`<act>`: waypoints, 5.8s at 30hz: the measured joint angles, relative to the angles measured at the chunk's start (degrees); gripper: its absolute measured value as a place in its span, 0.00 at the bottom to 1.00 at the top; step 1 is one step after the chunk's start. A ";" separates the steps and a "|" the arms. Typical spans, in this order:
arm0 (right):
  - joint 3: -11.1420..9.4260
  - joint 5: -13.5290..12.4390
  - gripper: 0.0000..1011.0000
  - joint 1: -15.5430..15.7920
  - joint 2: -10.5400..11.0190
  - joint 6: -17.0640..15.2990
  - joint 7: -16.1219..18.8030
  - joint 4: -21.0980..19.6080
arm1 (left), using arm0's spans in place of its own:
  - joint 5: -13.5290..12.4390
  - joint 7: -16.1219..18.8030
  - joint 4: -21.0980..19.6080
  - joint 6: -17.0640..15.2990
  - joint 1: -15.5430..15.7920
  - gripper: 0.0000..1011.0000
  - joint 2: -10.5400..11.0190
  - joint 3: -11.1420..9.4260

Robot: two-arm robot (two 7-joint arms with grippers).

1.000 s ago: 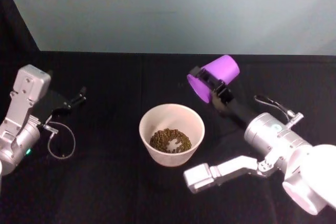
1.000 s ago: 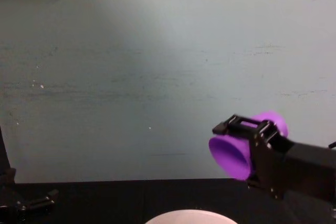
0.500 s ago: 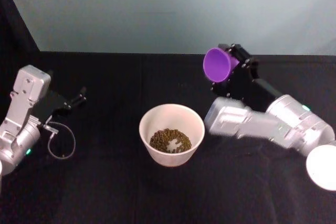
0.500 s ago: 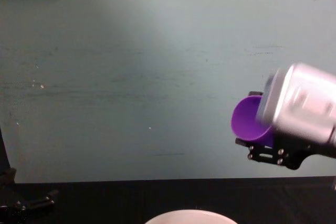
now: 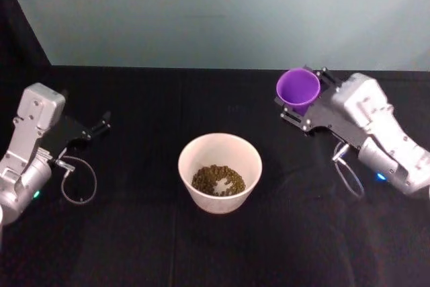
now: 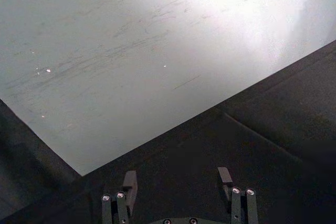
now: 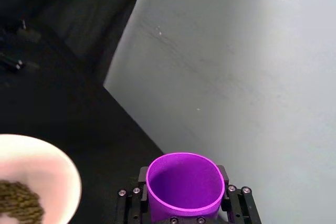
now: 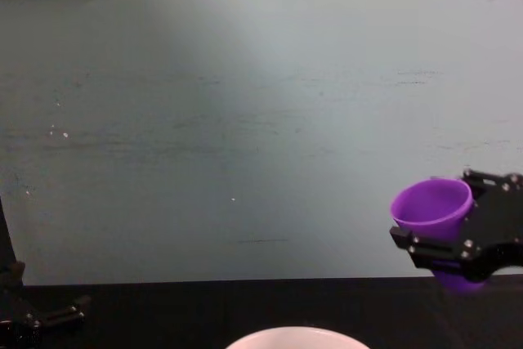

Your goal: Pick up the cup and pour the mung beans from the cup into the bowl.

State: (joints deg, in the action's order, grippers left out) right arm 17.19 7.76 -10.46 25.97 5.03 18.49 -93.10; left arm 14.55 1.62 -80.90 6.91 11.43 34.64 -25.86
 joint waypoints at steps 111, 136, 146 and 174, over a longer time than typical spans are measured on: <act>0.77 -30.19 0.74 -3.90 -3.66 13.82 18.04 28.54 | 0.00 0.00 0.00 0.00 0.00 0.99 0.00 0.00; 0.71 -30.05 0.99 -3.87 -3.70 13.97 18.02 28.56 | 0.00 0.00 0.00 0.00 0.00 0.99 0.00 0.00; 0.20 -29.89 0.99 -2.48 -3.12 14.10 16.68 25.54 | 0.00 0.00 0.00 0.00 0.00 0.99 0.00 0.00; -13.90 -26.04 0.99 9.90 -7.41 4.36 -9.20 4.48 | 0.00 0.00 0.00 0.00 0.00 0.99 0.00 0.00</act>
State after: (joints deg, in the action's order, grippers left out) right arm 3.29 -18.28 -0.56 18.55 9.39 9.29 -88.61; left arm 14.55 1.62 -80.90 6.91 11.43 34.65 -25.86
